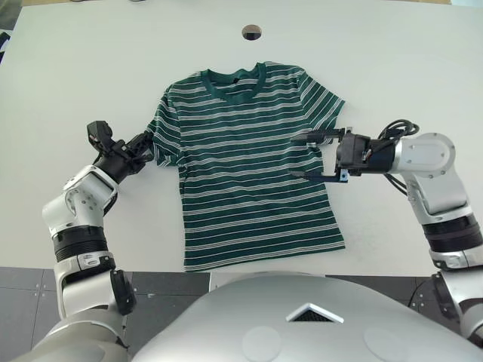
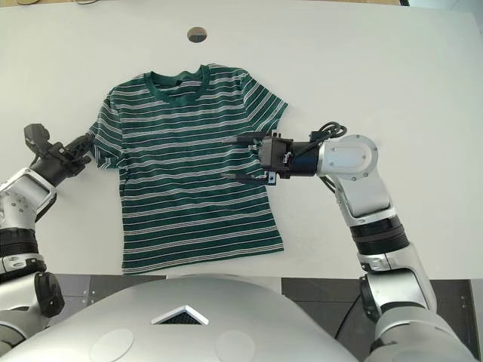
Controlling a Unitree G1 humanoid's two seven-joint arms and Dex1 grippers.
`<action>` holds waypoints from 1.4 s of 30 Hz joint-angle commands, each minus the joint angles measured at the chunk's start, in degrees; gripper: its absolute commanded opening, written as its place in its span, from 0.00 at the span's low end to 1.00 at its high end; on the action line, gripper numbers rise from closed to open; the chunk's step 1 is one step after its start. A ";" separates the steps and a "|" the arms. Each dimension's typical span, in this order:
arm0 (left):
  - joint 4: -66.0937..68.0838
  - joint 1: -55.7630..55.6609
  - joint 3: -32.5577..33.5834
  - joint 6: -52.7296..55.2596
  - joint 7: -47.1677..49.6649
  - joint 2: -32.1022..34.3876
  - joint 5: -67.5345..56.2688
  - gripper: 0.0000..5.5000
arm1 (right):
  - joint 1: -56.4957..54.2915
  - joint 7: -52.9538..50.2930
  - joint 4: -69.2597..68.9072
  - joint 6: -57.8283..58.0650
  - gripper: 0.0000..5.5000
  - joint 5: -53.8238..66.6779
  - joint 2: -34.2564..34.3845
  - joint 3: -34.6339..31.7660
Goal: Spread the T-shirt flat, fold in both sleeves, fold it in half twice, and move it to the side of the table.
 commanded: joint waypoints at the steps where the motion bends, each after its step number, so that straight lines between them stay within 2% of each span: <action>1: -0.93 -0.52 0.70 1.46 0.66 -0.14 0.87 0.02 | -1.45 -0.10 0.48 -0.40 0.52 -1.04 0.06 -0.41; 12: -1.60 -2.75 2.83 4.51 -1.70 3.02 0.62 0.02 | -0.25 -1.18 1.07 -0.98 0.52 -1.35 0.41 -1.00; 26: -17.72 -0.87 6.46 14.80 0.90 1.31 -6.16 0.02 | 1.97 -2.46 -0.57 -1.01 0.52 -1.85 0.58 -0.86; 32: -19.30 -3.59 3.62 15.27 1.82 -0.47 -5.37 0.02 | 2.27 -5.38 -0.44 -0.59 0.52 -4.22 0.33 -1.70; 42: -13.86 -8.99 -2.00 12.64 3.00 -5.65 -1.82 0.02 | 1.71 -8.99 1.53 1.46 0.52 -6.32 0.48 -3.18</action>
